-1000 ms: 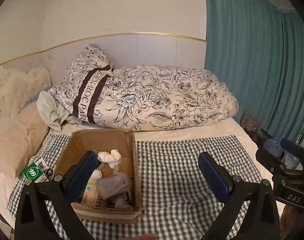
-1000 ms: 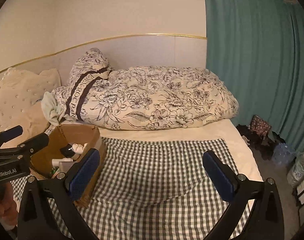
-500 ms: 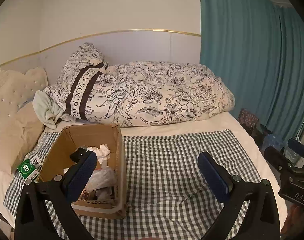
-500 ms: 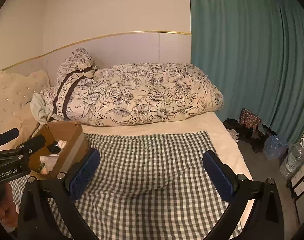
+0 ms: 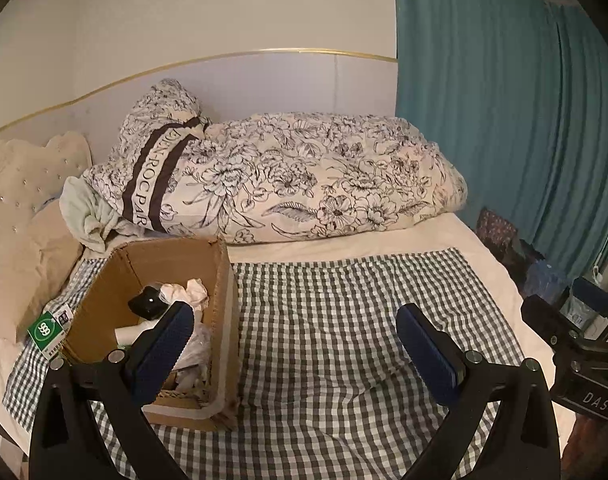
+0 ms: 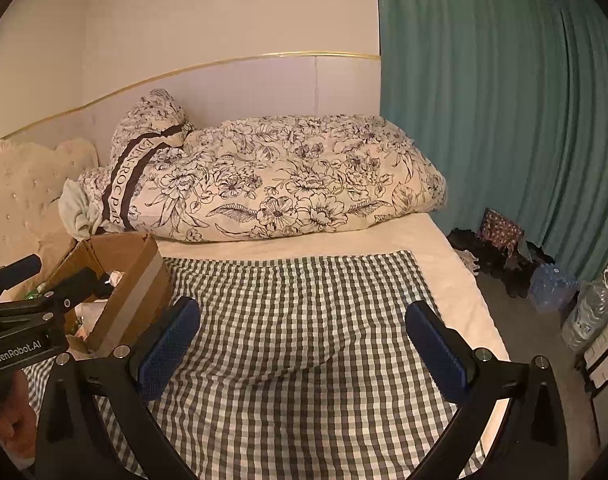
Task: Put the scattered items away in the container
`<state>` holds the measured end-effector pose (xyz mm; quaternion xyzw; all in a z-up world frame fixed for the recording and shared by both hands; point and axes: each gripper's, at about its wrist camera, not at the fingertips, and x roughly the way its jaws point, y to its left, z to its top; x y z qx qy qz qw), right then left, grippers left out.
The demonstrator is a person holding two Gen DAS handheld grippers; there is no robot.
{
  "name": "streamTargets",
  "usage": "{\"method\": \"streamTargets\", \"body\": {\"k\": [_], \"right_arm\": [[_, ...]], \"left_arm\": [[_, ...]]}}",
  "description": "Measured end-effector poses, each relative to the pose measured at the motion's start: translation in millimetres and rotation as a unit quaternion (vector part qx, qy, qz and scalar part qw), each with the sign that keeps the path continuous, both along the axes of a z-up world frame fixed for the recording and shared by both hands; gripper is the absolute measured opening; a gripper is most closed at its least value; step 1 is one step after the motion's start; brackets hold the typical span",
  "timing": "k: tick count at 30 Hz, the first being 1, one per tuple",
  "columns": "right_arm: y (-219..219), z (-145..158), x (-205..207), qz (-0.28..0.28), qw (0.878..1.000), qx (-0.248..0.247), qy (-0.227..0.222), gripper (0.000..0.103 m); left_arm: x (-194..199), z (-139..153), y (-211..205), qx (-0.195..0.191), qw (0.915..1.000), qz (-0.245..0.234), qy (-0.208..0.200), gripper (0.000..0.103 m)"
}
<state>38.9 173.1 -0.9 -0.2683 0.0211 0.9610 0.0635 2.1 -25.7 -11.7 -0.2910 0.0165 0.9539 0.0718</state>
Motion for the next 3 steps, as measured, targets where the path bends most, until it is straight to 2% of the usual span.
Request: {"method": "streamTargets", "body": {"k": [3], "right_arm": [[4.4, -3.6, 0.2, -0.002, 1.000, -0.003, -0.003, 0.103]], "left_arm": [[-1.0, -3.5, 3.8, 0.002, 1.0000, -0.004, -0.007, 0.103]]}}
